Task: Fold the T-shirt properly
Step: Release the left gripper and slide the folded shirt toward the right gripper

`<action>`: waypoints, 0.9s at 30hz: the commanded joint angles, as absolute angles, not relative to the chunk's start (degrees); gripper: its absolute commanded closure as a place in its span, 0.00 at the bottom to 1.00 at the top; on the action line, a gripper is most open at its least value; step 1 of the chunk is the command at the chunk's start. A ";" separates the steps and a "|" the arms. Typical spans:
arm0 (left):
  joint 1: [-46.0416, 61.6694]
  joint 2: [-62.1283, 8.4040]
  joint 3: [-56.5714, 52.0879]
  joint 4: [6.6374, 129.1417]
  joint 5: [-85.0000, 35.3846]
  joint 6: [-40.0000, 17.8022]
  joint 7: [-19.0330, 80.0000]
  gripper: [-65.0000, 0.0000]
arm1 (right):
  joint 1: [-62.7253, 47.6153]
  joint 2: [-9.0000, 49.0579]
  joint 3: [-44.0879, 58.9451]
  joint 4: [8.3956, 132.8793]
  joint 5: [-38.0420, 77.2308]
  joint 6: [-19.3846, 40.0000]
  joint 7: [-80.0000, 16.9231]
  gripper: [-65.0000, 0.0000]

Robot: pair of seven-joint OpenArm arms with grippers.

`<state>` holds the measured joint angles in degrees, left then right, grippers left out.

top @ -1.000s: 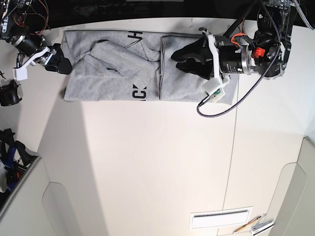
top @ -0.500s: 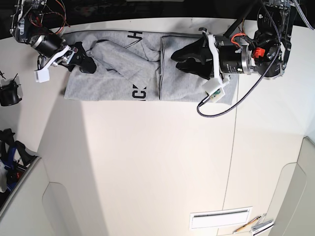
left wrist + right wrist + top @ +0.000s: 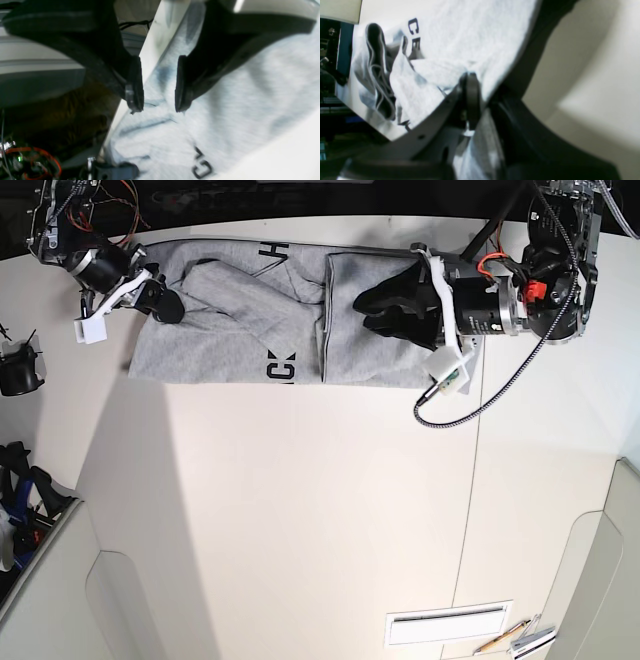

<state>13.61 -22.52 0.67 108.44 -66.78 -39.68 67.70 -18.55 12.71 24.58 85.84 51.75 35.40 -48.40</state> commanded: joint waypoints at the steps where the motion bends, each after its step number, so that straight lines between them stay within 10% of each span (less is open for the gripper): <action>1: 13.02 -22.87 -0.56 109.56 -69.28 -40.00 67.16 0.66 | -18.39 13.69 24.73 86.56 52.27 35.83 -46.59 1.00; 27: 19.25 -20.51 -13.43 101.38 -58.28 -40.00 61.47 0.66 | -15.68 19.64 38.52 103.77 58.06 35.35 -51.68 1.00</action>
